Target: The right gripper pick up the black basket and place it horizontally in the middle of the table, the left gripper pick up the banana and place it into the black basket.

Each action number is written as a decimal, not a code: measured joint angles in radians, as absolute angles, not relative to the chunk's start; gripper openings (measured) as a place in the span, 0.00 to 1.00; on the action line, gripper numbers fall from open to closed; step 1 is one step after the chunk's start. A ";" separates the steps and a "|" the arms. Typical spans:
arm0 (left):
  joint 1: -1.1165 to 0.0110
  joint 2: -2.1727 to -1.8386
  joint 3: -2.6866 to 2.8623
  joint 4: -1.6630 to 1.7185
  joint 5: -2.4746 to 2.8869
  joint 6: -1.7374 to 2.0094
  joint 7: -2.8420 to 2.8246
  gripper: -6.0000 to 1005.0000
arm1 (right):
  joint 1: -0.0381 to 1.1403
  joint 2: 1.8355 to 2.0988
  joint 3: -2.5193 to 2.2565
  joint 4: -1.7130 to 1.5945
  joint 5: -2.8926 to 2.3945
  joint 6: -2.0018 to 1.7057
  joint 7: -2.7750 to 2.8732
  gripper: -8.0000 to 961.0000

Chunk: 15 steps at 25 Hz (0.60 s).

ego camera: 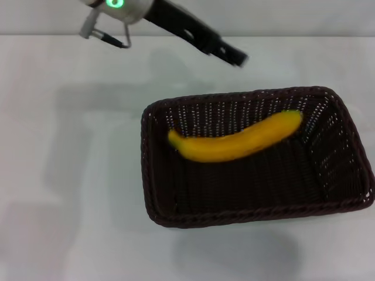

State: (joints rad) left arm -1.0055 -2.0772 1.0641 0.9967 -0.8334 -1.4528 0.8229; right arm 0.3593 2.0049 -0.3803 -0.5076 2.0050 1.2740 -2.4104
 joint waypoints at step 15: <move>-0.368 -2.076 0.994 1.053 -1.737 -1.211 1.637 0.87 | 0.339 2.008 -0.374 -0.370 2.060 1.407 -2.421 0.60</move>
